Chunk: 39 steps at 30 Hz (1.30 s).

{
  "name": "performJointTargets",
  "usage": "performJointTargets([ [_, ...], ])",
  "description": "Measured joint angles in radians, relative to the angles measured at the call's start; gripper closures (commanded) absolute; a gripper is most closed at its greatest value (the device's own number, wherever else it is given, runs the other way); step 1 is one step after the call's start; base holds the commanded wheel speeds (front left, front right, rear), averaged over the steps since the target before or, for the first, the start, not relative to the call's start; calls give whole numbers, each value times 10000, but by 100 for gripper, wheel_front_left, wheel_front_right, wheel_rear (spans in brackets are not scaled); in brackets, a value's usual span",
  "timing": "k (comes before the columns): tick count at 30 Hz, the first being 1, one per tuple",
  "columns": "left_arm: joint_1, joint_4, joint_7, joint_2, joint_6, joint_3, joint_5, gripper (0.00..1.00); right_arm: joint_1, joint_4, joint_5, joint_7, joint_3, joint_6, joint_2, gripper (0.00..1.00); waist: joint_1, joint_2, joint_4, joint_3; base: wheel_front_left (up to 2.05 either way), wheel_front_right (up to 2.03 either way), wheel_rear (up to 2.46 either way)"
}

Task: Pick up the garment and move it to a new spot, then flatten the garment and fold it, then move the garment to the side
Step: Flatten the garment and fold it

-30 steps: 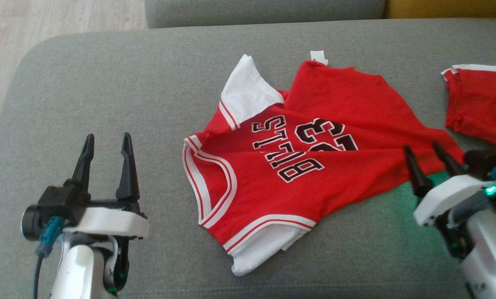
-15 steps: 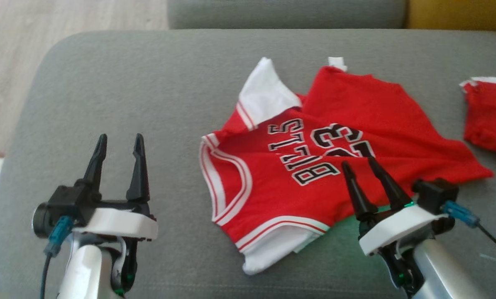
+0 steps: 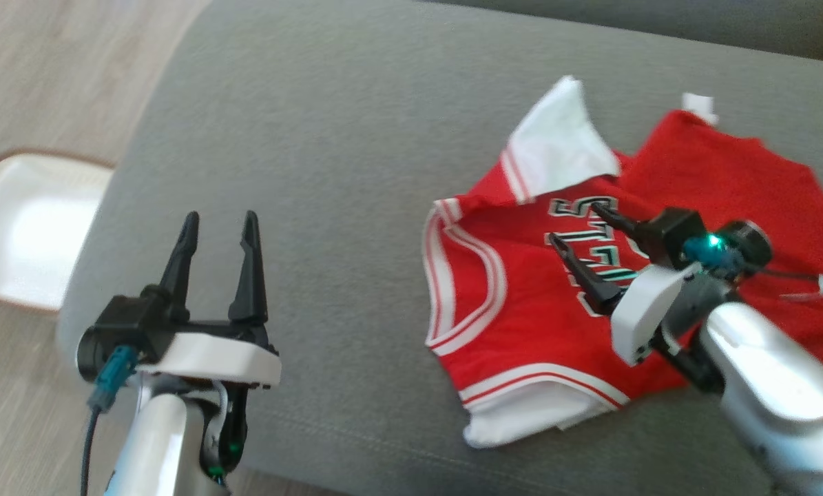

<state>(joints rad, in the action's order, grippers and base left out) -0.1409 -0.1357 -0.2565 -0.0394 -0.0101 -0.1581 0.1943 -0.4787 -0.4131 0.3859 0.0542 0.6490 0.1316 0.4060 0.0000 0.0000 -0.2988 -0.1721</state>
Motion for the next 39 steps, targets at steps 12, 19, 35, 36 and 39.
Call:
performJointTargets([
  [12, -117, -199, 0, 2, -180, -479, 445, 0, -2507, -711, 882, 560, 3022, 0, 1588, 0, 0, 0, -1509, -598, 0, 0, 0],
  [19, -129, -201, 0, 8, -347, -702, 656, 0, -3572, -1001, 1492, 888, 4746, 0, 2098, 0, 0, 0, -2047, -797, 0, 0, 0],
  [35, -329, 77, 0, 15, -575, -932, 1016, 0, -6673, -2437, 2121, 635, 6019, 0, 2311, 100, 1, 0, -2421, -1490, 0, 0, 0],
  [36, -328, 94, 0, 17, -617, -947, 1068, 0, -6931, -2617, 2121, 583, 6023, 0, 2280, 100, 1, 0, -2433, -1546, 0, 0, 0],
  [39, -330, 209, 0, 19, -696, -986, 1198, 0, -7727, -3287, 2100, 470, 6042, 0, 2017, 100, 1, 0, -2476, -1744, 0, 0, 0],
])
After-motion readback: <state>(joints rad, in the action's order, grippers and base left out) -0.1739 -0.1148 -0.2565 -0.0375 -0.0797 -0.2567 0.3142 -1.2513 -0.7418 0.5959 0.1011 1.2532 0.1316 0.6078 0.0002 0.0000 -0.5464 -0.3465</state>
